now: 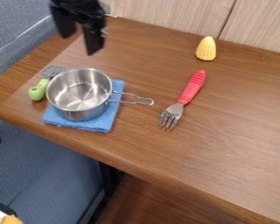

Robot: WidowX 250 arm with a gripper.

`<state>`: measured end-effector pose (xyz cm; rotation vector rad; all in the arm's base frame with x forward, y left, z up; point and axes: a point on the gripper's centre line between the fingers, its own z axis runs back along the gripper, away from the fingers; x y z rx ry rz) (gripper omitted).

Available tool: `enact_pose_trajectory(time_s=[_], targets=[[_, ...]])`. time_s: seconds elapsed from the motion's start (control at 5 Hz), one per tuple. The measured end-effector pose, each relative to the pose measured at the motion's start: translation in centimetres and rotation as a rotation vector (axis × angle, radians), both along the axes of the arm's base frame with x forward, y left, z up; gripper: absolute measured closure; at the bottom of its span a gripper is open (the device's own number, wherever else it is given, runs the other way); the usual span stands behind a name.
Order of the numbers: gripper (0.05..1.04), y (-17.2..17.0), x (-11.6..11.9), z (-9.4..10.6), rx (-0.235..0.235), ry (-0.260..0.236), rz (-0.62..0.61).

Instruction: Moved the spatula from the left side of the silver pot to the upper part of the table

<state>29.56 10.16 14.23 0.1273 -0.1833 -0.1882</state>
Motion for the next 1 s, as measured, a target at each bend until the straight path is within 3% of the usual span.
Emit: enact_pose_trajectory(time_s=[0.2, 0.6, 1.0], targets=[[0.083, 3.3, -1.2, -0.9, -0.006, 0.026, 0.136], [0.083, 6.9, -3.9, -4.2, 0.038, 0.118, 0.275], [0.083, 8.9, -5.3, -6.5, 0.040, 0.151, 0.381]])
